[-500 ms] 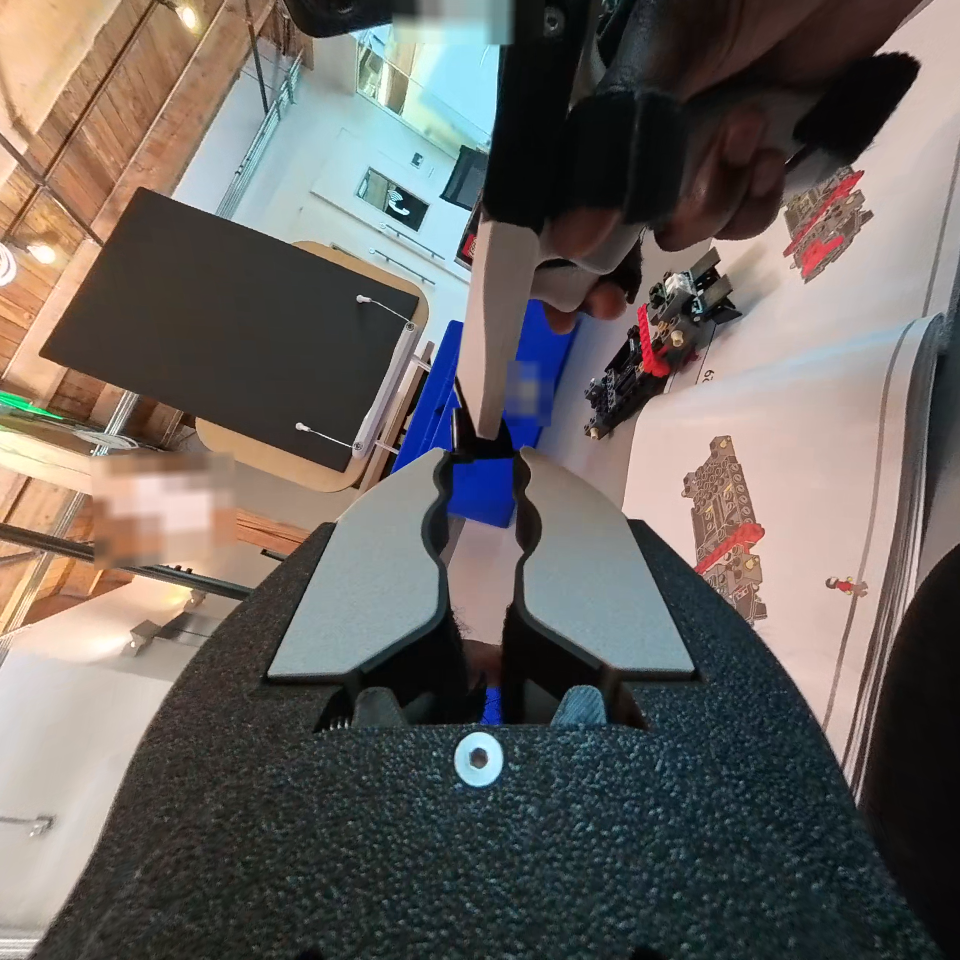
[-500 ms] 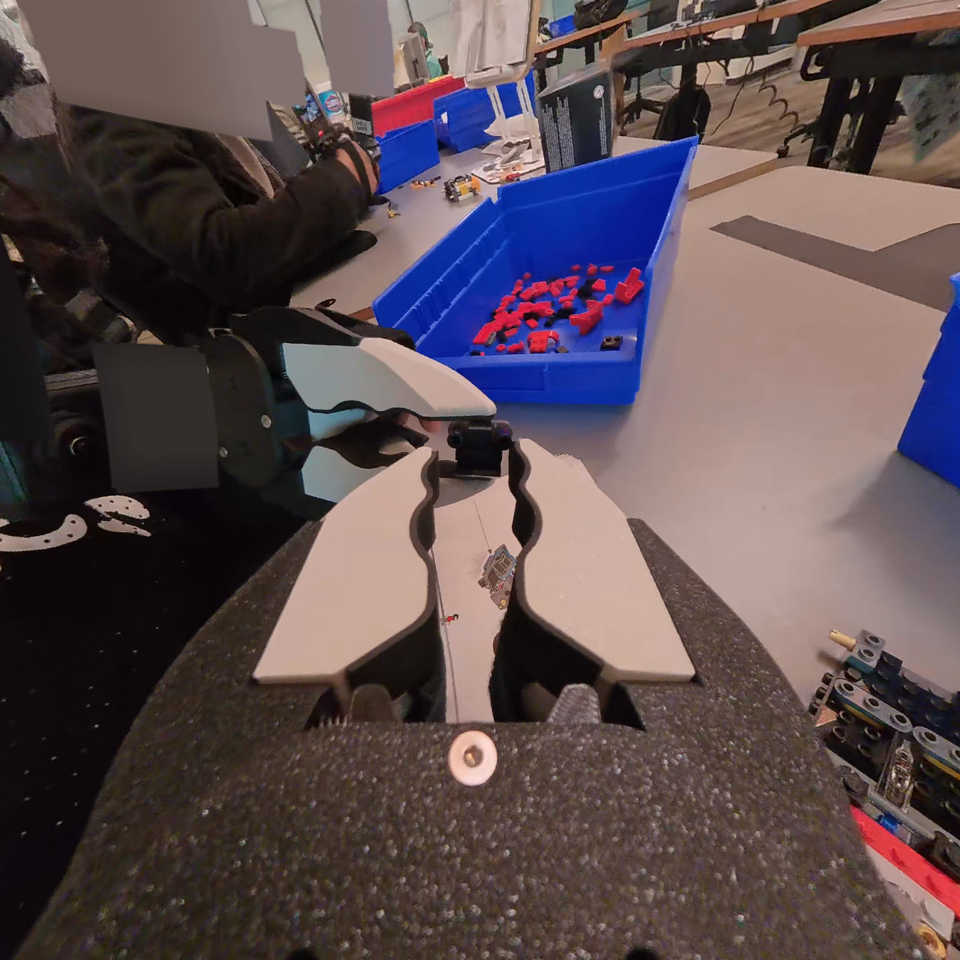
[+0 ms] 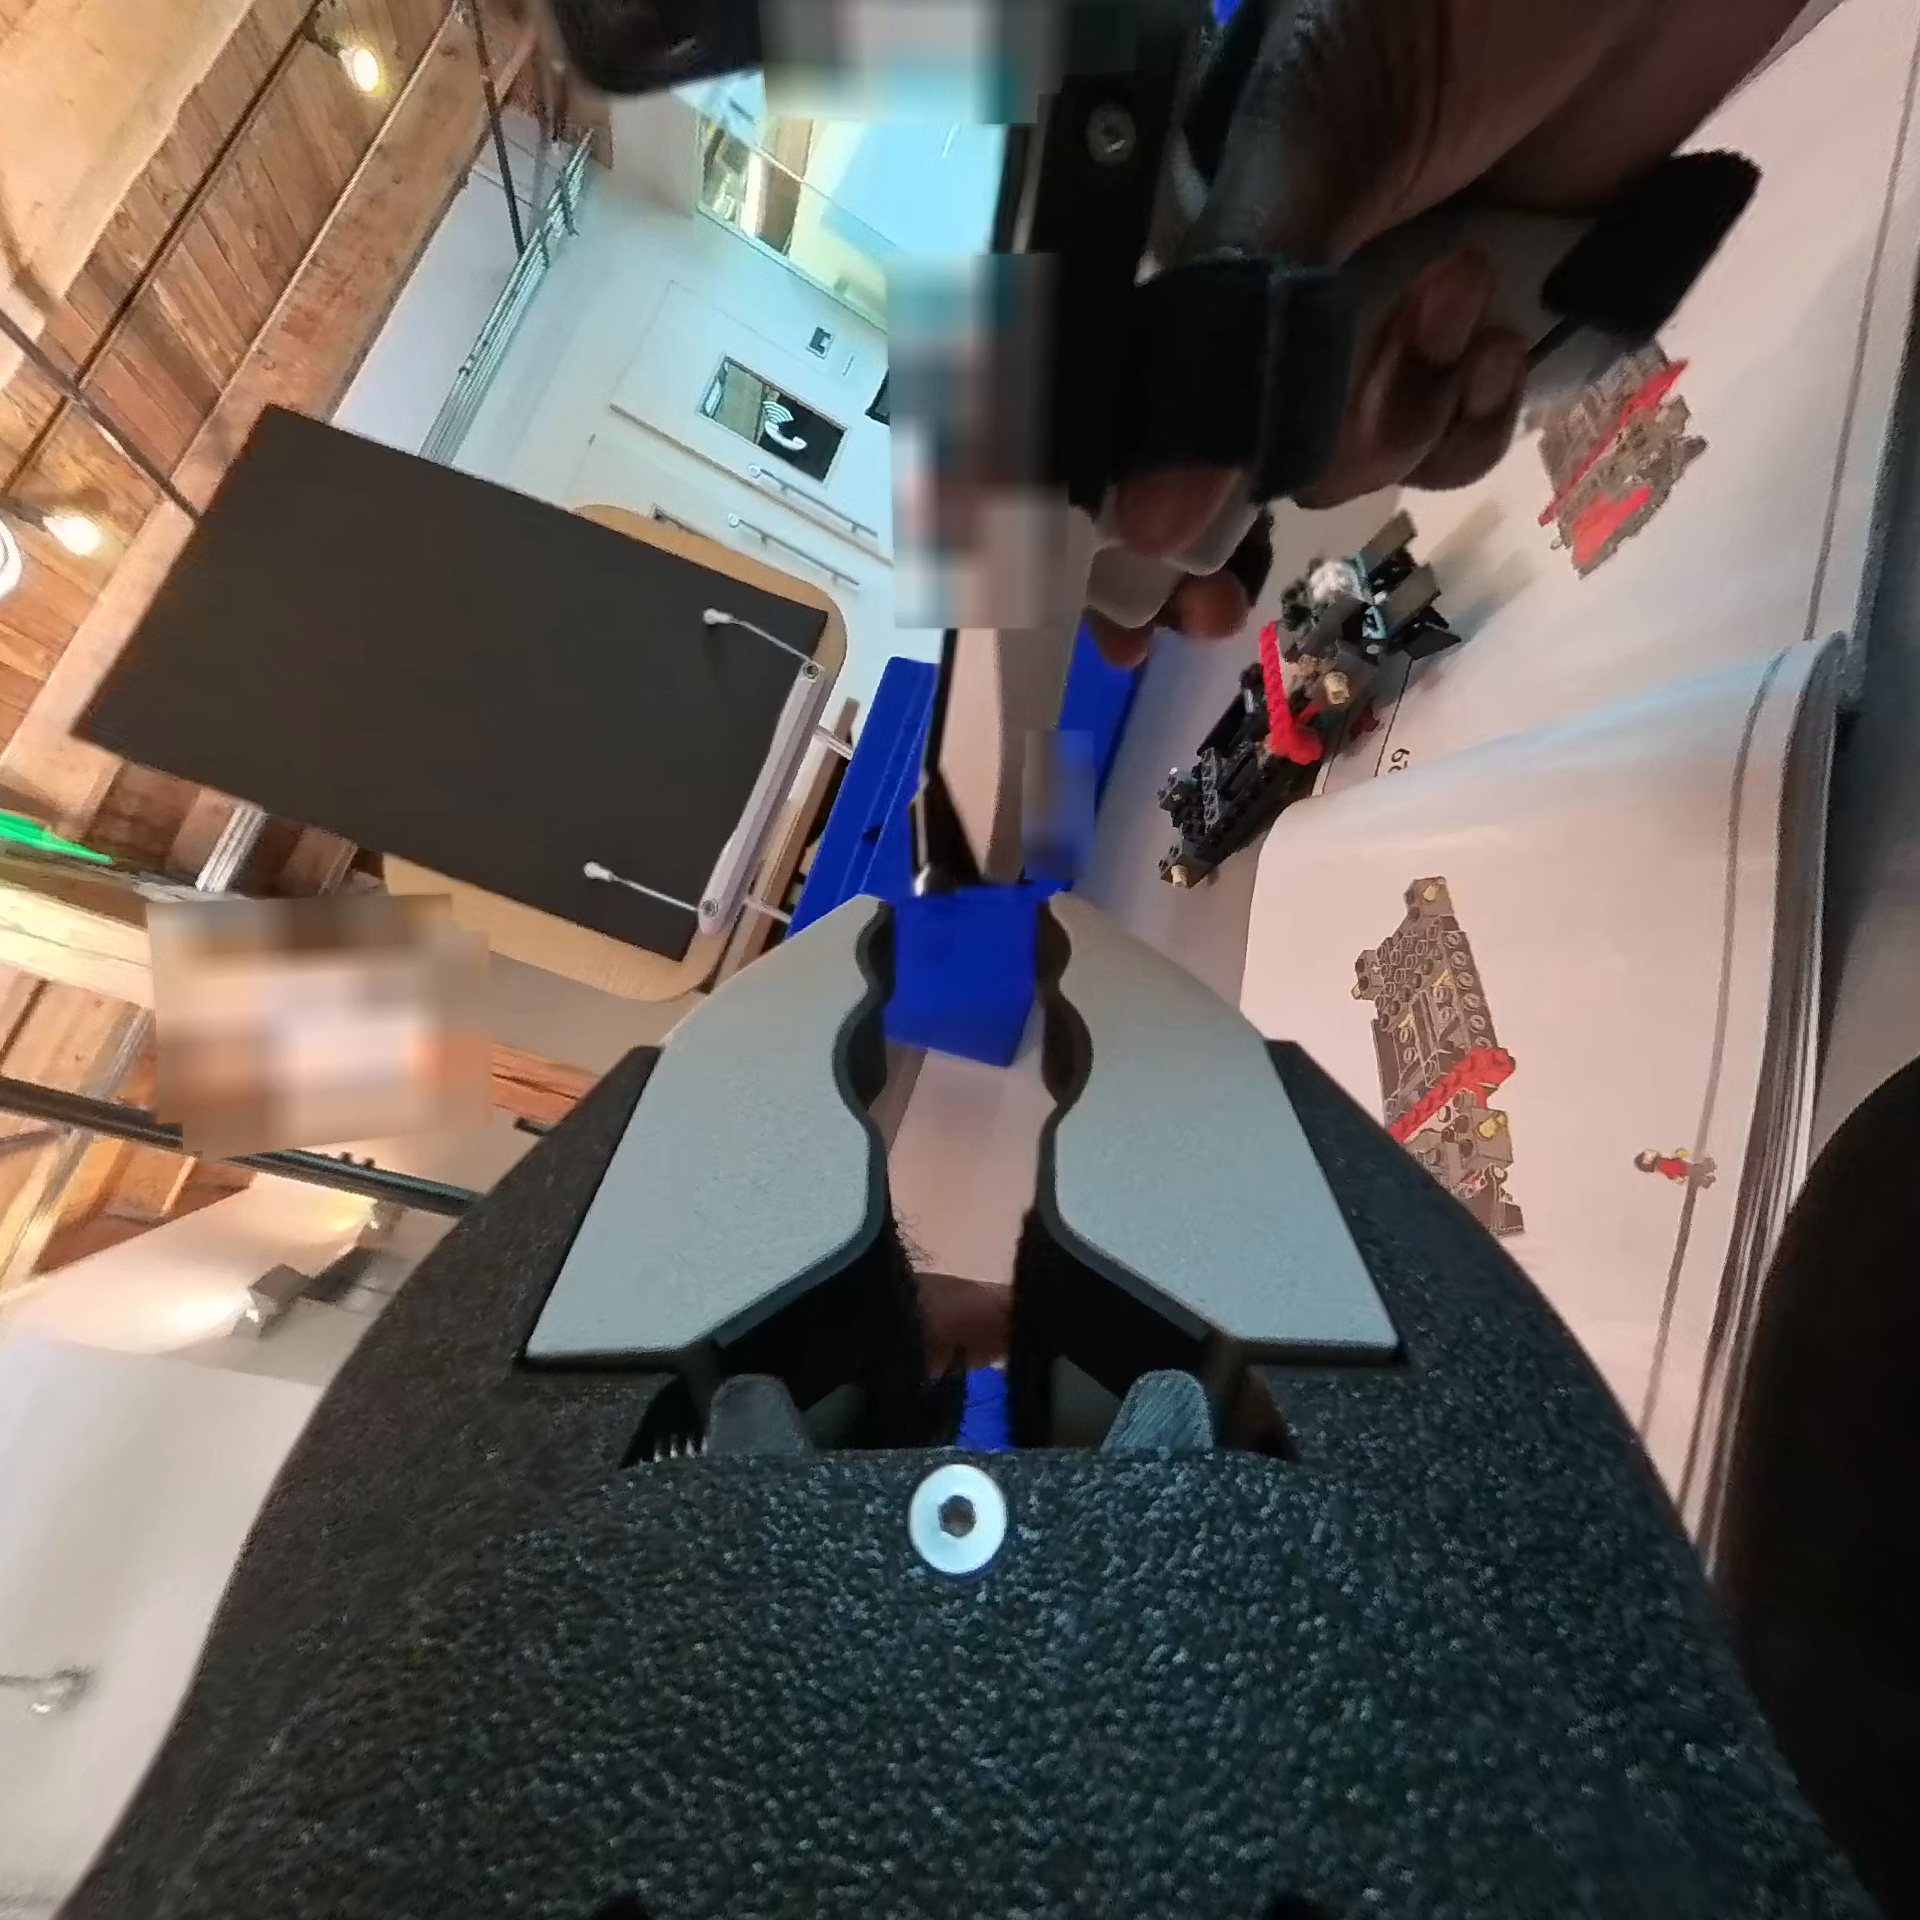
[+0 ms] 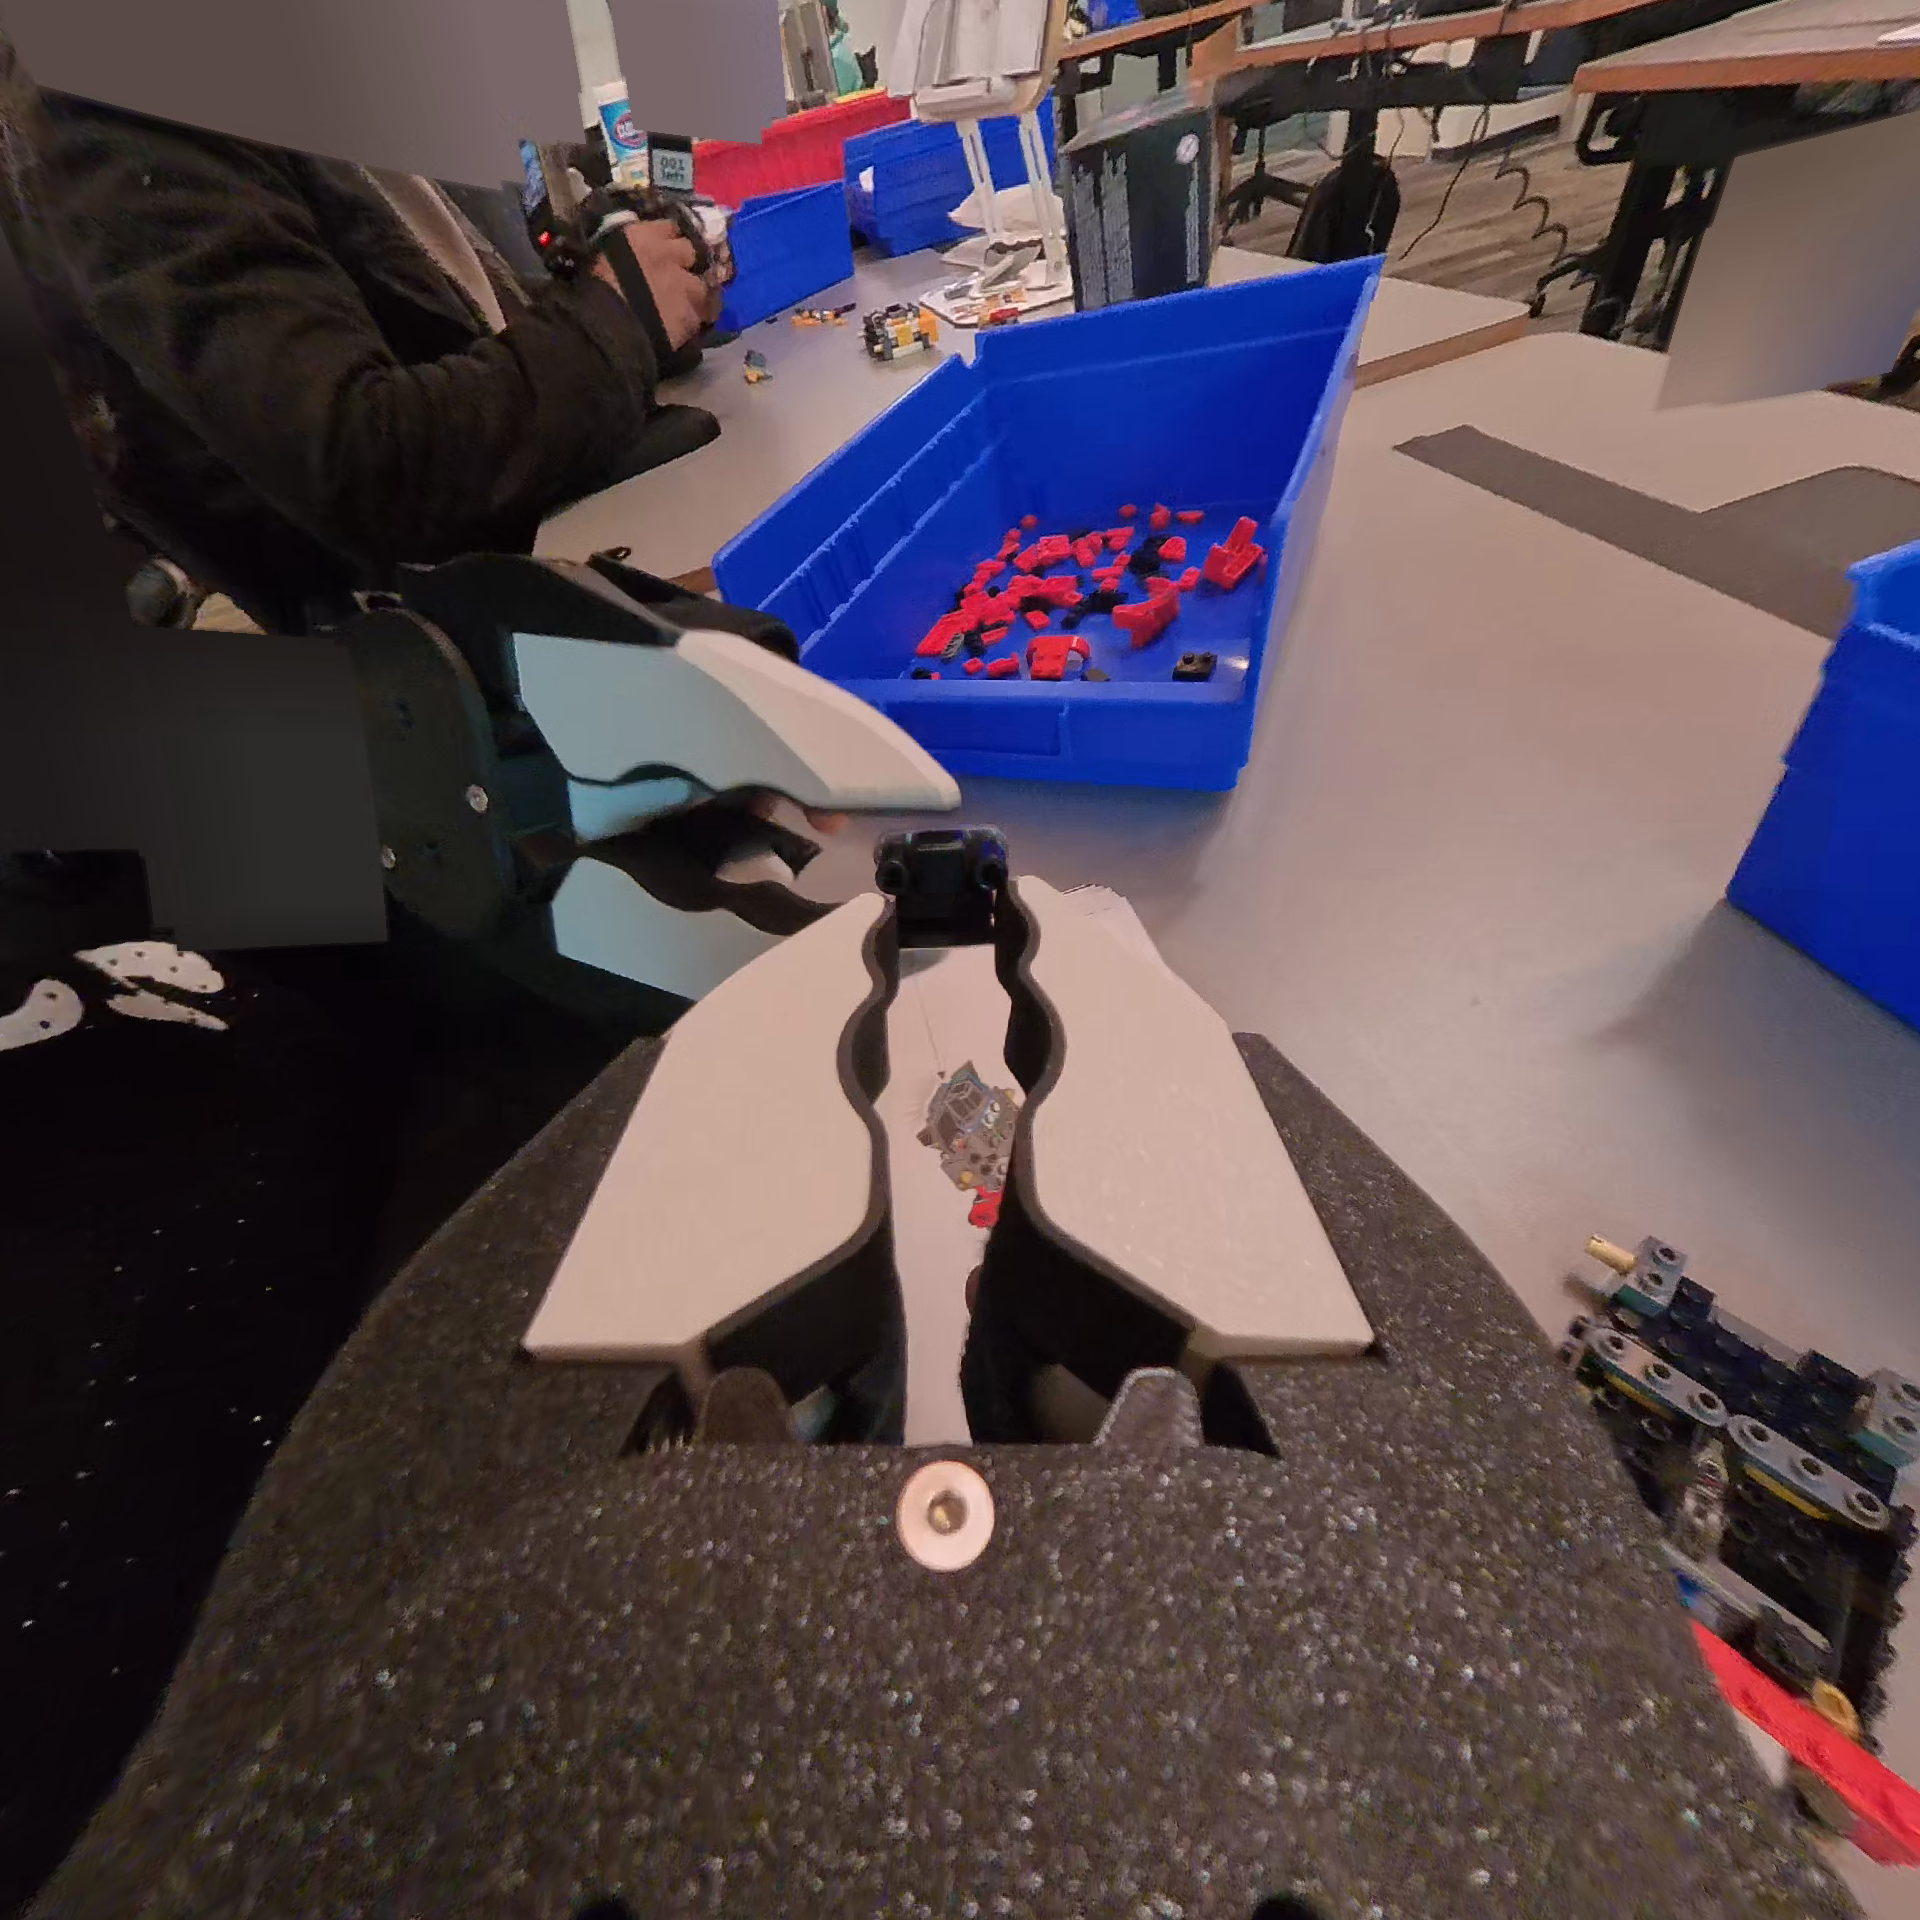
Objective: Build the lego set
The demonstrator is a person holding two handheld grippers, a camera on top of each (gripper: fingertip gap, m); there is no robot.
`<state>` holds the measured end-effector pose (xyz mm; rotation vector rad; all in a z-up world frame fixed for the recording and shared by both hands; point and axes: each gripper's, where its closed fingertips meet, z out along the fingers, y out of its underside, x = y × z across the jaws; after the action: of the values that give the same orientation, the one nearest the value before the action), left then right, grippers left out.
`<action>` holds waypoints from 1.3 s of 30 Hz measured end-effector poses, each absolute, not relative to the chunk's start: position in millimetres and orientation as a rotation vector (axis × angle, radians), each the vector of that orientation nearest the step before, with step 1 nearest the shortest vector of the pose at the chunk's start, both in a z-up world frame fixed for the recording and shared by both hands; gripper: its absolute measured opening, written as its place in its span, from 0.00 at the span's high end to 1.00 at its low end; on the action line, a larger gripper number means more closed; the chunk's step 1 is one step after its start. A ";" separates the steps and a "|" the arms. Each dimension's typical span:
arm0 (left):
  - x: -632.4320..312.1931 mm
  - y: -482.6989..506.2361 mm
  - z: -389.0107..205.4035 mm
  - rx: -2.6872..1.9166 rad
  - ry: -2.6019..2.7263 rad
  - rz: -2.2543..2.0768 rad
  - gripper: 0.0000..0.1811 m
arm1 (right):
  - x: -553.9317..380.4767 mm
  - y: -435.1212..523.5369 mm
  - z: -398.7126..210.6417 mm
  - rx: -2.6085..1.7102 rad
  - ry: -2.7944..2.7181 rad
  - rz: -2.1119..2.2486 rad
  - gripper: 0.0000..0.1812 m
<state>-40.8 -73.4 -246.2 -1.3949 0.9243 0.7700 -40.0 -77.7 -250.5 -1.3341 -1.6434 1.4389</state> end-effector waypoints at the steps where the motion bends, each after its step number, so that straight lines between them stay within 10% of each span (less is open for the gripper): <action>1: -45.1 -74.7 -242.8 -1.402 0.892 0.745 0.84 | -38.6 -74.0 -248.8 -1.335 -1.632 1.435 0.90; 32: -20.7 -62.0 -244.4 -1.771 1.070 -0.097 0.80 | 98.1 14.9 -361.7 -1.870 -1.946 0.655 0.90; 39: -14.2 -68.8 -250.9 -1.765 0.998 -0.106 0.80 | 101.4 17.9 -357.4 -1.922 -1.888 0.670 0.73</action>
<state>-14.2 -68.8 -250.9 -1.7654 0.9976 -0.1061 101.4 17.9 -357.4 -1.9216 -1.8880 0.6699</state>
